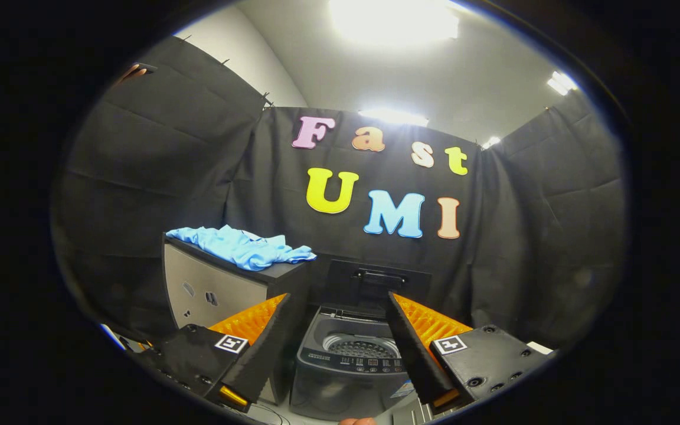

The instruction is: Put the clothes into the washing machine and then close the washing machine lid.

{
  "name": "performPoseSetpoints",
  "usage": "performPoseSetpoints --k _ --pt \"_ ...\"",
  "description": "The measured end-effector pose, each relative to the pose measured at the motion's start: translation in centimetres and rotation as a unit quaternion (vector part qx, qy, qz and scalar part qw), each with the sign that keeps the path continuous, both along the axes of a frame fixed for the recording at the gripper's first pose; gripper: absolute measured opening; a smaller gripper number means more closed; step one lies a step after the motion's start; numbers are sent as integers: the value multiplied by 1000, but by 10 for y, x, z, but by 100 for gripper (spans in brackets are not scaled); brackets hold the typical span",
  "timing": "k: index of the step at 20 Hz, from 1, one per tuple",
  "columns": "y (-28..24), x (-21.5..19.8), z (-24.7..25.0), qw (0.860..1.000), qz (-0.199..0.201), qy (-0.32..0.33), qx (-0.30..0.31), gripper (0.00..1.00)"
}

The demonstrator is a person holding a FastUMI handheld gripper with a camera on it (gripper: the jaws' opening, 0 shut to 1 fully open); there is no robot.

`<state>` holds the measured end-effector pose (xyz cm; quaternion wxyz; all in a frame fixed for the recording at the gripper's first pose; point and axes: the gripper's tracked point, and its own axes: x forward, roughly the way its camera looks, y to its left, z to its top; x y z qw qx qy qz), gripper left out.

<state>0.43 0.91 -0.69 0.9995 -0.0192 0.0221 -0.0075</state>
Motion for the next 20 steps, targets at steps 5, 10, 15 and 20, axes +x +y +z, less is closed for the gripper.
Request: performPoseSetpoints --k 5,10,15,20 --pt "6 14 21 1000 -4 -2 -12 98" --pt "0 45 52 999 4 6 -36 98" --pt "-23 78 87 1000 -16 15 9 98" --pt "-25 119 94 999 3 39 21 98"
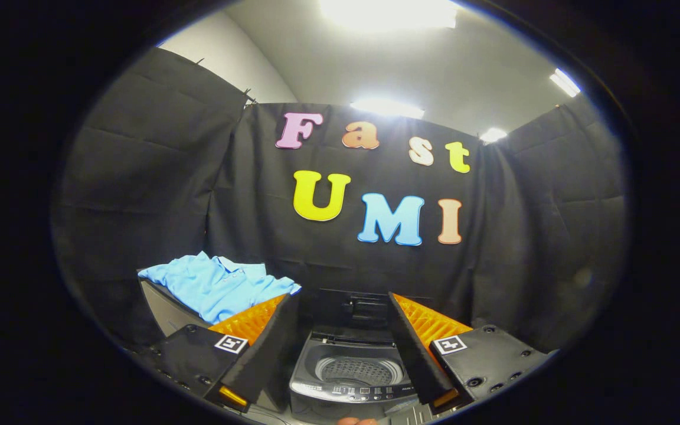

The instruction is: Put the clothes into the washing machine and then close the washing machine lid.

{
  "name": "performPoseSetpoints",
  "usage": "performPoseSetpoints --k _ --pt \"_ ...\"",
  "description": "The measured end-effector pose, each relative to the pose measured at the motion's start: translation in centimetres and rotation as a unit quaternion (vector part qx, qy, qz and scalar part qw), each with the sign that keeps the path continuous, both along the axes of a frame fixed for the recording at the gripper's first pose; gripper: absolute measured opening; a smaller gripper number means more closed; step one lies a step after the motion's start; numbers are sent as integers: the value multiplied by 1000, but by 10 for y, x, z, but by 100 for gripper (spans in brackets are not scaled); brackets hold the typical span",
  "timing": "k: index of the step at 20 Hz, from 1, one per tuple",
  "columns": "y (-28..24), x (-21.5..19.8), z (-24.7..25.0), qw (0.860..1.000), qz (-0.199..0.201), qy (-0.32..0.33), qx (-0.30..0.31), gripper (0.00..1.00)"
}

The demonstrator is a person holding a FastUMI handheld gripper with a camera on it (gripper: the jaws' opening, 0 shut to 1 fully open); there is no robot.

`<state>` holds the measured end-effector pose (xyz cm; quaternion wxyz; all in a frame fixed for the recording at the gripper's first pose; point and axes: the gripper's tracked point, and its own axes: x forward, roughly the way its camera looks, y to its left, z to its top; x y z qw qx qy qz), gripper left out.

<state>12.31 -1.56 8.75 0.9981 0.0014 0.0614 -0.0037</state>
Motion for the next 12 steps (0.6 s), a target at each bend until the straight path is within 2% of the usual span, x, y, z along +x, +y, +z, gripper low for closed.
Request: performPoseSetpoints --k 4,9,12 --pt "11 39 0 999 30 28 -24 98" --pt "60 91 -1 994 95 59 5 98" --pt "89 115 -7 988 129 88 -2 98"
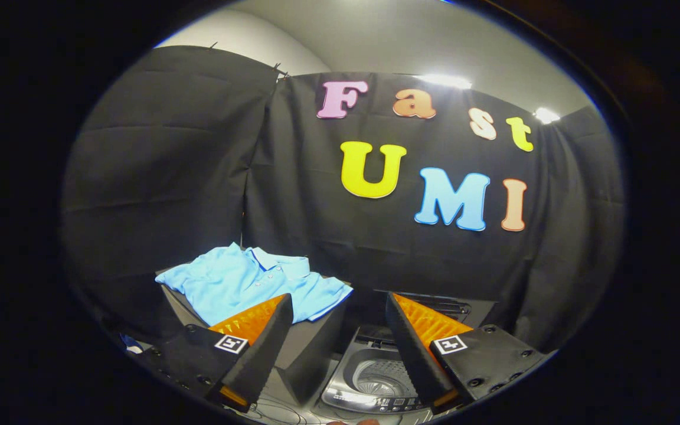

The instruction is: Put the clothes into the washing machine and then close the washing machine lid.

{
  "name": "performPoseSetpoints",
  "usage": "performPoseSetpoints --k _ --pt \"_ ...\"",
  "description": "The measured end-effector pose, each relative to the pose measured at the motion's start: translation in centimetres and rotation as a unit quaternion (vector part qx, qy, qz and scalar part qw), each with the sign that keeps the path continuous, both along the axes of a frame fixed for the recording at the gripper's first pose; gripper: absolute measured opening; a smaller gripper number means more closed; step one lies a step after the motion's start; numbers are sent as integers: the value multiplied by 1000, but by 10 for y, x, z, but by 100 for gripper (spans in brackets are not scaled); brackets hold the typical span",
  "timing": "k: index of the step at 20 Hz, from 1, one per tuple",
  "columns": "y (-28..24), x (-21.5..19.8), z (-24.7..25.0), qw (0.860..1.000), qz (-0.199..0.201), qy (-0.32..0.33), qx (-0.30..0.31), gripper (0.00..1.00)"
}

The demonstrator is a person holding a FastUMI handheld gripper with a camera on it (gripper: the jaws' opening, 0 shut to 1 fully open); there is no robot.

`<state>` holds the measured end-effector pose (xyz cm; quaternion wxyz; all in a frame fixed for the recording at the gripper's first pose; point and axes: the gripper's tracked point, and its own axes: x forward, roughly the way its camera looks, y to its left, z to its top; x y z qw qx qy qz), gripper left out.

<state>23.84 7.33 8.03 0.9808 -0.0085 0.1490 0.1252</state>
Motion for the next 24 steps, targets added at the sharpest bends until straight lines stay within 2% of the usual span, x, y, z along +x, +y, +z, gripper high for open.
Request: performPoseSetpoints --k 4,11,18,24 --pt "47 26 -3 998 58 25 8 98" --pt "123 76 -22 991 113 77 12 98" --pt "185 115 -57 982 130 136 19 98" --pt "210 149 -85 978 118 173 14 99"
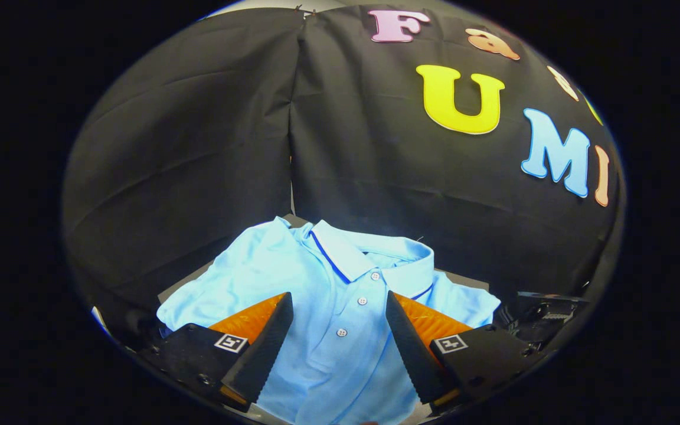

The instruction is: Put the clothes into the washing machine and then close the washing machine lid.

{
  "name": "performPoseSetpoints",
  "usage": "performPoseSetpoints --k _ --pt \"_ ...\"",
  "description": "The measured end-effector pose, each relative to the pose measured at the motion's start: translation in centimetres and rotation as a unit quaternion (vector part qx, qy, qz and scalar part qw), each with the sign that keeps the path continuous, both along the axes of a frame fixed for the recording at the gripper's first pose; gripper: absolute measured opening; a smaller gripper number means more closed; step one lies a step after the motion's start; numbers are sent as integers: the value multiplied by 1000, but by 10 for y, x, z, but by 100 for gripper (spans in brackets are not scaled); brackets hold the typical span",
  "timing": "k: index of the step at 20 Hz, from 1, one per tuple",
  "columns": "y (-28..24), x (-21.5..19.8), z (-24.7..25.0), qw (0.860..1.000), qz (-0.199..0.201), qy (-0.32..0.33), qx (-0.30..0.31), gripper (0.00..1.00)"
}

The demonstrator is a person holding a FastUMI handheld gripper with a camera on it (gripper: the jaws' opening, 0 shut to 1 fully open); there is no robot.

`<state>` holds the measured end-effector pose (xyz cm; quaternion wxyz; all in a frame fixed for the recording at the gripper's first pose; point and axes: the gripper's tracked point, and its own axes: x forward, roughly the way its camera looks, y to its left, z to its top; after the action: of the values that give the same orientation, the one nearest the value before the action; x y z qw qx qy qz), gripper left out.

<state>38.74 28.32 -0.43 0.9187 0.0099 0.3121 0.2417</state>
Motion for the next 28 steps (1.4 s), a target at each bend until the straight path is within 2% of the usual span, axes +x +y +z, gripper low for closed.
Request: performPoseSetpoints --k 7,23,25,27,28 --pt "21 6 -40 998 11 50 -27 97" --pt "28 4 -43 999 28 29 -30 97" --pt "25 4 -42 999 32 26 -32 83" --pt "25 2 -42 999 29 30 -25 83" --pt "23 5 -42 999 21 26 -20 56"
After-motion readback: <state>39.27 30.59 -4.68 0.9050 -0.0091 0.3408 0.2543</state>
